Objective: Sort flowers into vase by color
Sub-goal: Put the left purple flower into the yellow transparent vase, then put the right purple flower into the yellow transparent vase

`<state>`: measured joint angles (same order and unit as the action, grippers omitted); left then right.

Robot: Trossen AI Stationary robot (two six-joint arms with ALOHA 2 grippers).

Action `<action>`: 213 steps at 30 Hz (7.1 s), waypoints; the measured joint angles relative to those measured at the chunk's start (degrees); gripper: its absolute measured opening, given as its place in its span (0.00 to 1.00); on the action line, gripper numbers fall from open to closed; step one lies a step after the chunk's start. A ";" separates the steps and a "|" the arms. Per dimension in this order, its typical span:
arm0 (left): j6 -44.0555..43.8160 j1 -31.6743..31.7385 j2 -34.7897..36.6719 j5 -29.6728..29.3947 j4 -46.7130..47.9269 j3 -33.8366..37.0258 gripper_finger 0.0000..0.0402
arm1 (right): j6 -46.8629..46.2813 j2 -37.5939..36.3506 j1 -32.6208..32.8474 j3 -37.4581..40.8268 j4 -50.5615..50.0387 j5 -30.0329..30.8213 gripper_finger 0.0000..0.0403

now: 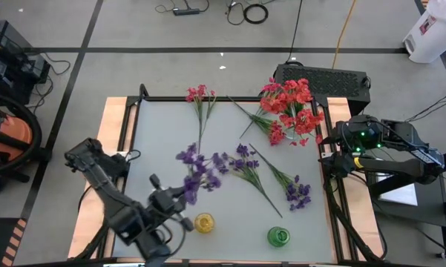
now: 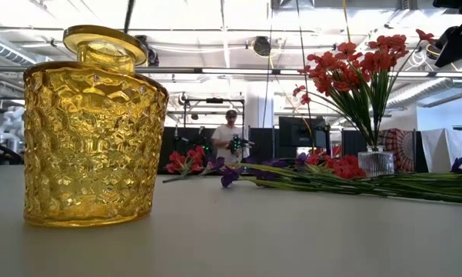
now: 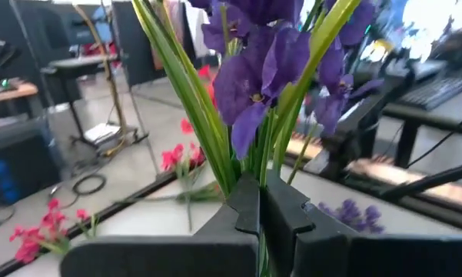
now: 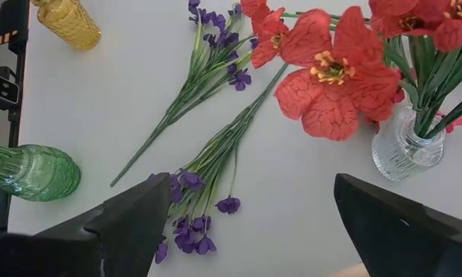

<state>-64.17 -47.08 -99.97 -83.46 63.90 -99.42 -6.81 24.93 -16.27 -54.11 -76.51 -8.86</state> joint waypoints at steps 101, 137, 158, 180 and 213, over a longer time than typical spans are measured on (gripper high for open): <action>-2.46 -5.12 -9.45 3.86 -18.32 3.32 0.41 | 0.02 0.00 0.00 0.00 0.01 0.02 0.89; 11.02 9.32 -0.31 0.46 -17.18 3.26 0.41 | 0.02 0.00 0.00 0.00 0.01 0.02 0.89; 27.41 23.63 0.34 21.28 -17.34 3.26 0.41 | 1.50 0.00 0.00 0.00 0.02 0.08 0.89; 27.48 24.95 0.32 23.69 -13.84 3.26 0.41 | 0.90 0.00 0.00 0.00 7.15 -0.09 0.89; 27.15 24.95 0.30 23.67 -13.94 3.26 0.41 | -15.08 0.13 0.00 0.00 1.69 -12.57 0.89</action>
<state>-37.01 -22.13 -99.68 -59.79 49.95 -96.16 -21.89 25.06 -16.27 -54.11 -74.82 -21.43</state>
